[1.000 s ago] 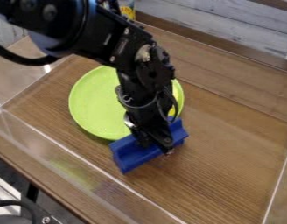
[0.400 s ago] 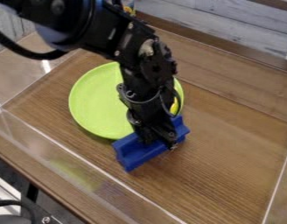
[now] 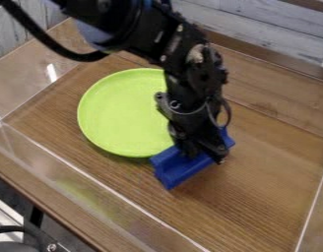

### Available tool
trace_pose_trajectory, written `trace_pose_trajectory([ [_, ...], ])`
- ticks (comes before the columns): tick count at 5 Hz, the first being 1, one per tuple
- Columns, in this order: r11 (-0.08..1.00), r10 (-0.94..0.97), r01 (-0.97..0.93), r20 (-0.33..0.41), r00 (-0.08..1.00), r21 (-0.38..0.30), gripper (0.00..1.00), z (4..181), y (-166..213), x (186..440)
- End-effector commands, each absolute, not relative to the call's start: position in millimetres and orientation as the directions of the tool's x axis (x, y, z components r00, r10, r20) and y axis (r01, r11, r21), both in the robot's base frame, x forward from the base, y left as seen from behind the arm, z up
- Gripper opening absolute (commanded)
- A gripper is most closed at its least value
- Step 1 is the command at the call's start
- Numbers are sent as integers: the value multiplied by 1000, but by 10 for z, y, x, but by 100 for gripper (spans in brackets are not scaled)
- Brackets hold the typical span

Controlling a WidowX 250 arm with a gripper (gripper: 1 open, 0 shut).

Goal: Remove the blue object from inside the green plate and put it on the table

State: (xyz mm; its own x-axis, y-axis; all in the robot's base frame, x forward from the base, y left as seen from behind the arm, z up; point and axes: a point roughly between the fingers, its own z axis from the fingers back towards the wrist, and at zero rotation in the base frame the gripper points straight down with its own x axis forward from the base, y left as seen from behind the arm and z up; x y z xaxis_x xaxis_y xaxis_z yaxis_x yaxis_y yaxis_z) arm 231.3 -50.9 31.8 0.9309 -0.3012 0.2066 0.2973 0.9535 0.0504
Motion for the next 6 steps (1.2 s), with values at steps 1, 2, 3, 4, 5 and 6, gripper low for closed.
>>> trace_pose_trajectory([
  [1, 946, -324, 323, 78, 943, 26, 0, 28, -626, 2168],
  [2, 958, -288, 288, 84, 954, 13, 0, 15, -593, 2253],
  [3, 967, -253, 254, 86, 964, -1, 0, 4, -567, 2320],
  [4, 966, -254, 256, 88, 963, -18, 0, -27, -655, 2293],
  [5, 966, -253, 256, 87, 964, -35, 0, -52, -741, 2258],
  [6, 957, -284, 288, 79, 956, -44, 0, -14, -906, 2169],
])
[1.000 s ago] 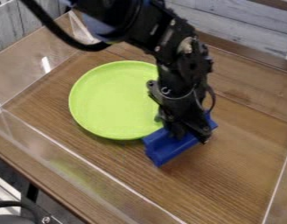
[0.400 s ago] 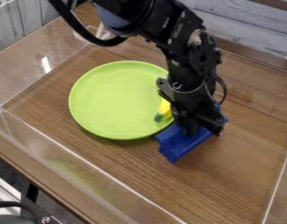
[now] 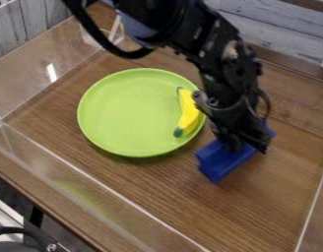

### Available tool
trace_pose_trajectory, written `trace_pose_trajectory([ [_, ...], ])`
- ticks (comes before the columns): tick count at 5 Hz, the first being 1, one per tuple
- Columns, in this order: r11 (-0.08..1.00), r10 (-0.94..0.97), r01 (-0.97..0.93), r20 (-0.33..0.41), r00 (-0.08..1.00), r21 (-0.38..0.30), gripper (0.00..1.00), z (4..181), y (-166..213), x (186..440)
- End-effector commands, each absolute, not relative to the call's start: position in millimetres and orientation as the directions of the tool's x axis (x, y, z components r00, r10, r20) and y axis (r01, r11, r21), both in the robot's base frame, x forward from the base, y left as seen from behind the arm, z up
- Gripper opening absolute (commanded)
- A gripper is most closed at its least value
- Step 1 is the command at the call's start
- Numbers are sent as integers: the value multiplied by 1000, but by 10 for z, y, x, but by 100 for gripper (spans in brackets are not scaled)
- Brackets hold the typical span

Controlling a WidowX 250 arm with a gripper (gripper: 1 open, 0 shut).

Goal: Remove the blue object from inside the green plate and put it on the table

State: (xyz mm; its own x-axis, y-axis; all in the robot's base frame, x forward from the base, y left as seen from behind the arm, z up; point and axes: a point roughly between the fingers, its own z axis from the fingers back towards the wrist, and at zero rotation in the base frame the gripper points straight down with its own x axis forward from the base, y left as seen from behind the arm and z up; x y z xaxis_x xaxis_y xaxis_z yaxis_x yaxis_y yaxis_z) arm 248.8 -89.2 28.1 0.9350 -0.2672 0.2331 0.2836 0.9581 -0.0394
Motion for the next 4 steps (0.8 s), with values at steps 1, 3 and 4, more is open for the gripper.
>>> trace_pose_trajectory([
  [1, 944, -324, 327, 72, 943, -44, 0, 2, -1043, 2085],
  [3, 964, -264, 265, 47, 963, -31, 100, 164, -966, 2085],
  [4, 968, -249, 250, 40, 968, -32, 100, 242, -1069, 2046],
])
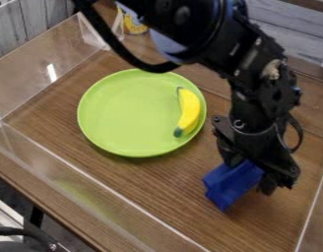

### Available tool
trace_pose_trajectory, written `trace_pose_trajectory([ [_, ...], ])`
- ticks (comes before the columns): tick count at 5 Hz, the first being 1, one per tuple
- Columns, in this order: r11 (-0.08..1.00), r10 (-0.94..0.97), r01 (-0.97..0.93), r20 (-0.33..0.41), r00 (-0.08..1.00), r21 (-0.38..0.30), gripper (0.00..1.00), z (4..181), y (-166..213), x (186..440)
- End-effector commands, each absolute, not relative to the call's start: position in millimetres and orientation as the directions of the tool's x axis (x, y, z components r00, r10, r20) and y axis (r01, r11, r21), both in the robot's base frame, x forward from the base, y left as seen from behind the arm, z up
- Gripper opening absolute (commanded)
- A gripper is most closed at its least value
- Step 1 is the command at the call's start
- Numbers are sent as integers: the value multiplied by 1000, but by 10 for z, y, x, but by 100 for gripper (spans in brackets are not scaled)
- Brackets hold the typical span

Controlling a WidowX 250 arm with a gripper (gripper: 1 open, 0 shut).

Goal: Remove the blue object from inside the green plate and put it on the table

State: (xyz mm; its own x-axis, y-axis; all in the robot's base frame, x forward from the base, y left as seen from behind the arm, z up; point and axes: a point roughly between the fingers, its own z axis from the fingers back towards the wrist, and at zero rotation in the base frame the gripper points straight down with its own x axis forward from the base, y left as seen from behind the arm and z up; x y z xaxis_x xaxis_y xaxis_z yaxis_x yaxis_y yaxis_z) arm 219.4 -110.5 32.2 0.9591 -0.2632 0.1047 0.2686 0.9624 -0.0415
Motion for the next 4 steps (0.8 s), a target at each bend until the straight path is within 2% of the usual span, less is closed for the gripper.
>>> trace_pose_trajectory([
  [1, 965, -258, 260, 40, 965, -27, 0, 361, -1083, 2093],
  [2, 963, -267, 268, 42, 963, -18, 100, 498, -1096, 2136],
  [3, 952, -305, 306, 51, 951, -12, 0, 583, -1204, 2165],
  [4, 940, -340, 341, 61, 938, -5, 0, 660, -1304, 2195],
])
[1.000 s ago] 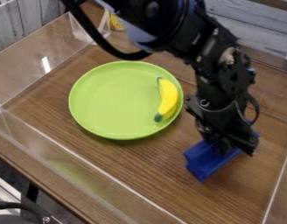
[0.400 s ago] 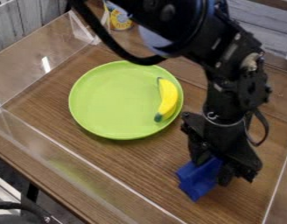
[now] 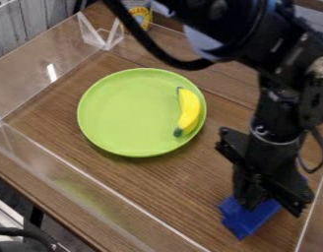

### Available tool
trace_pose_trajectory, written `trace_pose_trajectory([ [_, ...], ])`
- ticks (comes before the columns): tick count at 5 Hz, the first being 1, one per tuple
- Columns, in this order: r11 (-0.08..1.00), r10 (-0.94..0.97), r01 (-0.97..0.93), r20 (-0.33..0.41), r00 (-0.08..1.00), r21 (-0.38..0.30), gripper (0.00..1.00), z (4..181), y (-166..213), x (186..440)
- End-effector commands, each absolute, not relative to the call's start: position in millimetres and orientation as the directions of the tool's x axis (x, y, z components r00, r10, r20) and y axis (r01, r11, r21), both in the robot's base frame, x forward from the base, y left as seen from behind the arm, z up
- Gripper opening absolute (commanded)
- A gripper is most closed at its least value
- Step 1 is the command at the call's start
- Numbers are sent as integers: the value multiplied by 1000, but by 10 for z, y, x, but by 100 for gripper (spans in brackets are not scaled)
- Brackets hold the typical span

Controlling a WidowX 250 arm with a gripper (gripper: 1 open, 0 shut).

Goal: Remove the blue object from inside the green plate and put it on the table

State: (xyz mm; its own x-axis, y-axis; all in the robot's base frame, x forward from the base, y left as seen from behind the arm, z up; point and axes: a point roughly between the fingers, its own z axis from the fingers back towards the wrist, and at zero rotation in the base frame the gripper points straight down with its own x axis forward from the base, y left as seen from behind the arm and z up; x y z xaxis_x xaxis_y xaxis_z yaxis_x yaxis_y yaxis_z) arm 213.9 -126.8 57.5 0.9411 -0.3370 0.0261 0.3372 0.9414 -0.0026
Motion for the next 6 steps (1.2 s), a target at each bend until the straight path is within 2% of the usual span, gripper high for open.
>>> trace_pose_trajectory([
  [1, 928, -371, 372, 70, 926, 4, 0, 729, -1367, 2251],
  [3, 926, -378, 378, 89, 921, 25, 0, 801, -1121, 2456],
  [4, 949, -317, 314, 113, 942, 41, 0, 872, -1004, 2539],
  [5, 963, -268, 264, 122, 956, 49, 0, 856, -941, 2592],
  [6, 953, -302, 297, 127, 945, 53, 0, 846, -882, 2603],
])
